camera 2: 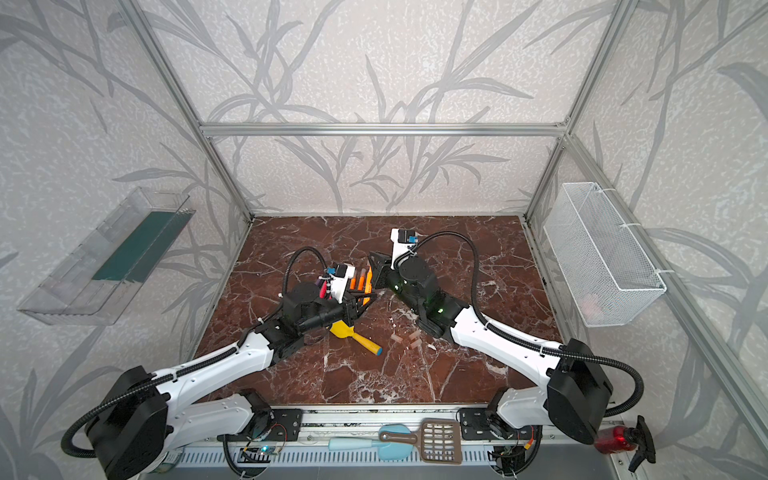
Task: Insert the pens into the pen caps
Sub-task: 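Carry the cap with the right gripper over the upright highlighter tip, then lower the cap onto the highlighter tip with the right gripper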
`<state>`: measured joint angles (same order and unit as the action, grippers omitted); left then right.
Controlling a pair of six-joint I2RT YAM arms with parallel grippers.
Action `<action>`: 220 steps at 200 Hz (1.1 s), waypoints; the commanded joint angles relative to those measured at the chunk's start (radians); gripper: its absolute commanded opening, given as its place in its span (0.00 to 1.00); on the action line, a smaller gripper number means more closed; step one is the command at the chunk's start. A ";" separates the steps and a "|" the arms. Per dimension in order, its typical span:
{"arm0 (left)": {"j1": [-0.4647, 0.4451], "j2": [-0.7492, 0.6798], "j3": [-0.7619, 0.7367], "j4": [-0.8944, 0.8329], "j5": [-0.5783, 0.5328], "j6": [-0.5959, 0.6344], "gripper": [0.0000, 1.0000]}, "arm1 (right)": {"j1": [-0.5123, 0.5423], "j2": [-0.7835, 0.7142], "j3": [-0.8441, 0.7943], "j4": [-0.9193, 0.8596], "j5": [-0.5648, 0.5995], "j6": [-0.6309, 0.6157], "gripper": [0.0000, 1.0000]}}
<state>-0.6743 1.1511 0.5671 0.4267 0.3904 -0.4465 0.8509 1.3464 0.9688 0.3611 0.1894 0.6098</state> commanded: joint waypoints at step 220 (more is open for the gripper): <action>0.000 -0.088 -0.035 0.035 -0.034 -0.005 0.00 | 0.010 -0.078 -0.112 0.012 -0.105 0.070 0.00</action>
<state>-0.6815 1.0946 0.5297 0.4118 0.3702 -0.4458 0.8509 1.3312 0.9104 0.3935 0.1291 0.6483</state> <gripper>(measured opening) 0.162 0.152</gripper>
